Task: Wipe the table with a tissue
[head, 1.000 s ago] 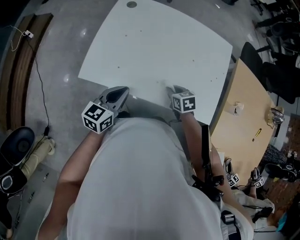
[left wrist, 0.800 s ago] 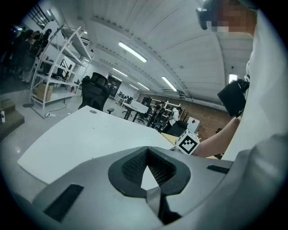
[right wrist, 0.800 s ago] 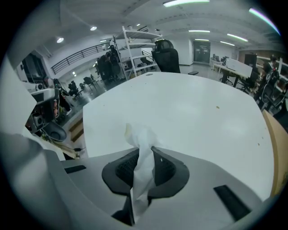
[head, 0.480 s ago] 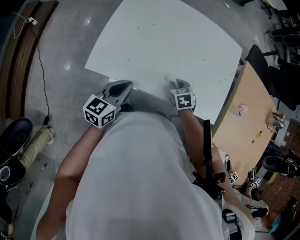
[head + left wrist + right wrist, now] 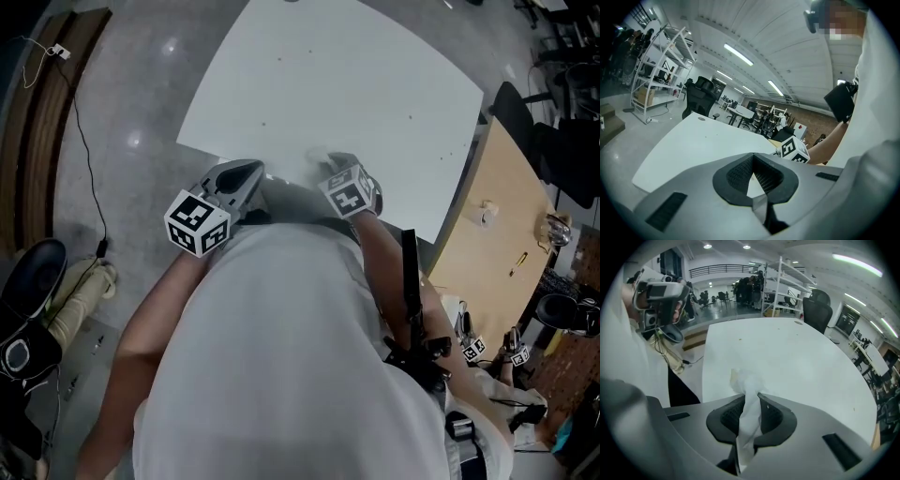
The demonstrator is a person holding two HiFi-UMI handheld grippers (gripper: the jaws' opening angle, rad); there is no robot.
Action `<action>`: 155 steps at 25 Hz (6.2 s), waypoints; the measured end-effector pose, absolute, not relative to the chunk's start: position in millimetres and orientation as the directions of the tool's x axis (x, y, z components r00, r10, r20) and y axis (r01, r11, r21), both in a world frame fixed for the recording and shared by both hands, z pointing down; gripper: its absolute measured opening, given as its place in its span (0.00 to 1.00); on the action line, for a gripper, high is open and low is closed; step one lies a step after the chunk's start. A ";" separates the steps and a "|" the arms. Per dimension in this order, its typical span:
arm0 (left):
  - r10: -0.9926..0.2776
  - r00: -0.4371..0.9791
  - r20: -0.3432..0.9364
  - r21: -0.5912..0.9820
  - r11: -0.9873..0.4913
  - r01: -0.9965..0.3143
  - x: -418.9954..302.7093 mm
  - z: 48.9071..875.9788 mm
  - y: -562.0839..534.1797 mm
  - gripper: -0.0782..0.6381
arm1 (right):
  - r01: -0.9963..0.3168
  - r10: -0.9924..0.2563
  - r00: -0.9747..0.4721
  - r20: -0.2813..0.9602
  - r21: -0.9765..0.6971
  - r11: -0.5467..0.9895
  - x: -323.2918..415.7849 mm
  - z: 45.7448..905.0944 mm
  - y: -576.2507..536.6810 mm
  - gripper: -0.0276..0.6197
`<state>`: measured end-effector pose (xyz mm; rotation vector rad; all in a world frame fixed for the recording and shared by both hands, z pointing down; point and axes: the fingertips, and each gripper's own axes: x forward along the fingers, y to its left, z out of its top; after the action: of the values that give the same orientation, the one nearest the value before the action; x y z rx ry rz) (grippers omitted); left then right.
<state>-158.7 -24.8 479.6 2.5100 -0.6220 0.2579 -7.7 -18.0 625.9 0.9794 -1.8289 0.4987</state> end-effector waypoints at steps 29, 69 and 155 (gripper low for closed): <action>-0.458 0.834 0.306 0.477 -0.684 -0.551 -213.3 487.5 -47.5 0.12 | -0.862 -0.414 -0.196 0.889 0.045 0.504 -12.6 623.5 -5.1 0.11; -0.624 0.694 0.359 0.467 -0.524 -0.712 -281.5 484.9 -51.2 0.12 | -0.768 -0.545 -0.232 0.806 0.192 0.611 -85.0 611.6 -164.9 0.11; -0.595 0.640 0.486 0.348 -0.540 -0.766 -211.0 459.3 -76.9 0.12 | -0.092 0.117 -0.641 0.758 -0.226 0.970 -193.0 615.5 -21.1 0.11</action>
<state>-211.0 -76.9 459.3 2.3234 -1.0608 0.4223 -193.0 -21.1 615.5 -0.0174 -2.2460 0.3075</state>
